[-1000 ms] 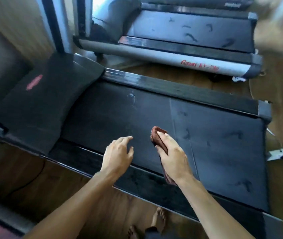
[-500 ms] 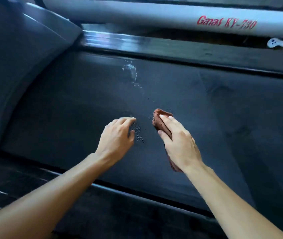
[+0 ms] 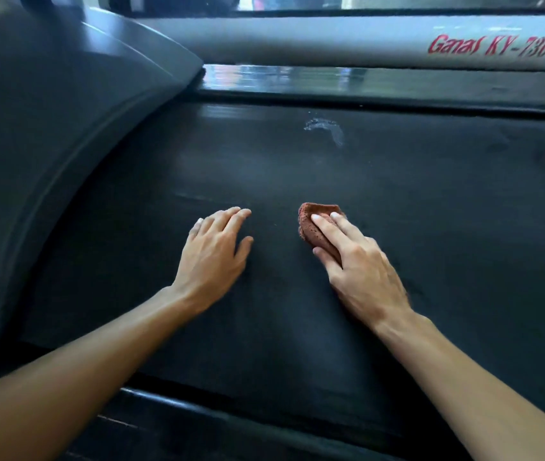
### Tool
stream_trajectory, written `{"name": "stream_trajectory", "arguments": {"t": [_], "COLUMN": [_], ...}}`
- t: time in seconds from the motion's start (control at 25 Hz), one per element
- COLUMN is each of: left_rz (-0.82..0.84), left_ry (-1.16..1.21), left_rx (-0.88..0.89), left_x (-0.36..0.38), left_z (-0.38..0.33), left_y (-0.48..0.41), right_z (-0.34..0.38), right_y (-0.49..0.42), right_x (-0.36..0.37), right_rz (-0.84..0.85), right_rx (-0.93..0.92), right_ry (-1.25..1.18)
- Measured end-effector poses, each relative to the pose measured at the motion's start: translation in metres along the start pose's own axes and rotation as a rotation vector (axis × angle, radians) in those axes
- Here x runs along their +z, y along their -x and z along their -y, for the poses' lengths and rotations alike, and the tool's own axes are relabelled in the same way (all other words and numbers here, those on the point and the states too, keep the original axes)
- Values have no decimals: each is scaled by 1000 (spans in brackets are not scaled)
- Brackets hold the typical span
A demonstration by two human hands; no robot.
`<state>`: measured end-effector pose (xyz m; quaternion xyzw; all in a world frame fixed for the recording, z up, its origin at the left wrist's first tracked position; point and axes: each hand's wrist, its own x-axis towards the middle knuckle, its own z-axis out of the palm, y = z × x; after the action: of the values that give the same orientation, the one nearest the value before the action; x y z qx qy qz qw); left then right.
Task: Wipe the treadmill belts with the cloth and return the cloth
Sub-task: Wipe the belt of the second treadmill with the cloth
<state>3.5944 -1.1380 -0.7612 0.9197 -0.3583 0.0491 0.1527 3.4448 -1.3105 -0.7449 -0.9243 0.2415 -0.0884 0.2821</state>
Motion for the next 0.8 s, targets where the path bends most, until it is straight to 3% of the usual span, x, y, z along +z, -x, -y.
{"name": "stream_trajectory", "arguments": {"t": [0.2,0.44,0.6,0.8], "left_rz": [52,73,92,20], "left_ry": [-68,-88,-61,-277], "left_rx": [8,-60,-187,-102], "left_x": [-12,-28,-46,-79], "left_z": [43,99,152,192], "left_y": [3,28,59,107], "right_z": [41,101,144,181], "right_y": [-14,-2,38,63], "right_x": [19,48,82,122], "right_rz": [-47,10,76,120], "right_rx": [-99,-176,-289,-349], "right_ry": [95,123,150,193]}}
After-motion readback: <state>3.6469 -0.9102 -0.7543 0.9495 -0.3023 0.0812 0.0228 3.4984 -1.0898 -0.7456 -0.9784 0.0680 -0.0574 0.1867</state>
